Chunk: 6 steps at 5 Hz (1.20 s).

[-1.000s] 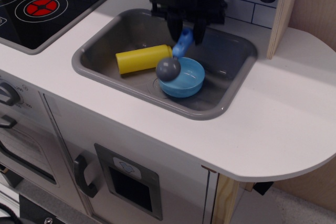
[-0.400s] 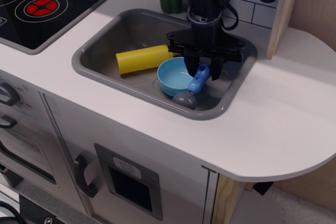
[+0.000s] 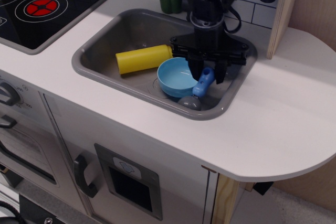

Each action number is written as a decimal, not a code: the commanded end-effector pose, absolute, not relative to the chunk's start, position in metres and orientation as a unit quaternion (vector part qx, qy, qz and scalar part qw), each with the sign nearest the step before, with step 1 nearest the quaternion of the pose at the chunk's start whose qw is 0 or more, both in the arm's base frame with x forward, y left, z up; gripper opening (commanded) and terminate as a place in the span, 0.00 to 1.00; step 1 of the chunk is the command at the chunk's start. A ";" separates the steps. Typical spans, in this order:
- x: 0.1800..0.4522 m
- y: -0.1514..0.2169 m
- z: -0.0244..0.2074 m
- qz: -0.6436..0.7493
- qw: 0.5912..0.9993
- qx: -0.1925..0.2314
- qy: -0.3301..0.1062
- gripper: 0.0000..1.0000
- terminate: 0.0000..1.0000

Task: Take spoon out of bowl sink

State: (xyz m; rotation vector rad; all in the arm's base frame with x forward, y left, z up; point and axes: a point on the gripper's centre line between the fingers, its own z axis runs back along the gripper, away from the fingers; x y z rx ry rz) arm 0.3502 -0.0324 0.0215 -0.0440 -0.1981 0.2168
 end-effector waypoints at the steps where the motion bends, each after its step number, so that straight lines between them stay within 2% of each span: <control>1: 0.364 -0.050 0.025 0.133 0.984 -0.040 -0.109 1.00 0.00; 2: 0.365 -0.053 0.026 0.133 0.984 -0.049 -0.112 1.00 0.00; 3: 0.365 -0.052 0.037 0.133 0.982 -0.059 -0.116 1.00 0.00; 6: 0.375 -0.014 0.091 0.200 0.966 -0.053 -0.156 1.00 0.00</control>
